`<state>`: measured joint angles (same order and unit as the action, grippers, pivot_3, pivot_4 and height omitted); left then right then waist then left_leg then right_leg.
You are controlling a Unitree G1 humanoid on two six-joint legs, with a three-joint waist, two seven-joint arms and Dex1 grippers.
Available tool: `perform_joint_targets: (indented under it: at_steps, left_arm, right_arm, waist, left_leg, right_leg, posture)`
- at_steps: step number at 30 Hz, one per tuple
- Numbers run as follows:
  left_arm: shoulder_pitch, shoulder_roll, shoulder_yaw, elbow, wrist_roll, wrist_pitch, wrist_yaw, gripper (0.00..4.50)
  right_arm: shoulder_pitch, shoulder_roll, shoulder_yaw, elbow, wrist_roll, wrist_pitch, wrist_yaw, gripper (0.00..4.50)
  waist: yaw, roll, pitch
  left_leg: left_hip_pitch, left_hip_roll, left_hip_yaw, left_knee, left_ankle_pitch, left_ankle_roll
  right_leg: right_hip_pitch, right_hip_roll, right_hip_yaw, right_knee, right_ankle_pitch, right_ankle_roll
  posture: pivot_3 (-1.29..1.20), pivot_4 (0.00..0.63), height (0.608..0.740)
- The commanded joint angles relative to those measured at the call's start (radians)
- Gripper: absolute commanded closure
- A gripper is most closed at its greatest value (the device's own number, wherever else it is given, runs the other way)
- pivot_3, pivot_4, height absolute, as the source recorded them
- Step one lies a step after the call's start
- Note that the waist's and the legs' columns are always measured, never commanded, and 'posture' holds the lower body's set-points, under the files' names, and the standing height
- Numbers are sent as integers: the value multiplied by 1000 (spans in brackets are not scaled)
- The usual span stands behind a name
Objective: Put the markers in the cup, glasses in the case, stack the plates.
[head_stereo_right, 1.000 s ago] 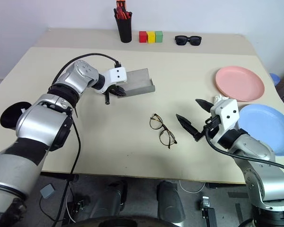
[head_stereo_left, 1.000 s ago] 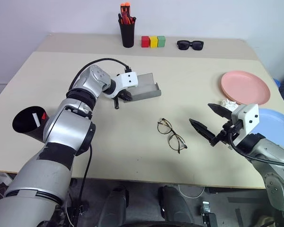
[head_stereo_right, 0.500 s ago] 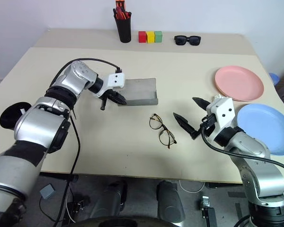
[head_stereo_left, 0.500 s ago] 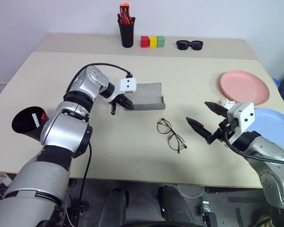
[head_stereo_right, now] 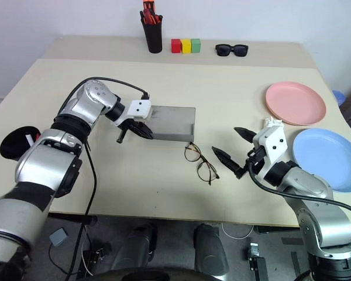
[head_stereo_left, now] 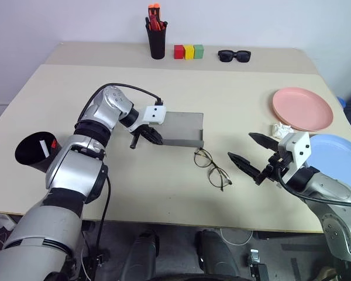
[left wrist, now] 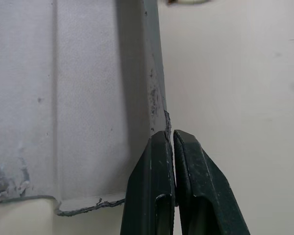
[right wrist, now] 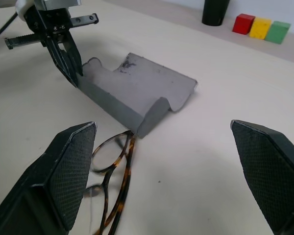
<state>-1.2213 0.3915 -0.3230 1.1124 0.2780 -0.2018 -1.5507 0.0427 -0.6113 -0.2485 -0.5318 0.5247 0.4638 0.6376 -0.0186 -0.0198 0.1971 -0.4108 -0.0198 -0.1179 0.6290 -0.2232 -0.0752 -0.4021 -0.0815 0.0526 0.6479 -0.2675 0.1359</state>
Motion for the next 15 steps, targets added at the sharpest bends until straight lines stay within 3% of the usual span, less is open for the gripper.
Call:
perform_joint_targets:
  at_steps: [1, 15]
  left_arm:
    - [-11, -16, 1, -45, -23, 2, -11, 4336]
    - [-29, -57, 6, -70, -34, 66, 19, 4336]
  right_arm:
    - [-22, -2, 2, -2, -9, -29, 4, 0]
    - [-25, -26, -16, -51, 28, 37, -8, 0]
  waist:
    - [0, 0, 0]
    - [0, 0, 0]
  left_leg:
    - [0, 0, 0, 0, 0, 0]
    - [0, 0, 0, 0, 0, 0]
  right_leg:
    - [0, 0, 0, 0, 0, 0]
    - [0, 0, 0, 0, 0, 0]
  posture:
    - [0, 150, 740]
    - [0, 150, 740]
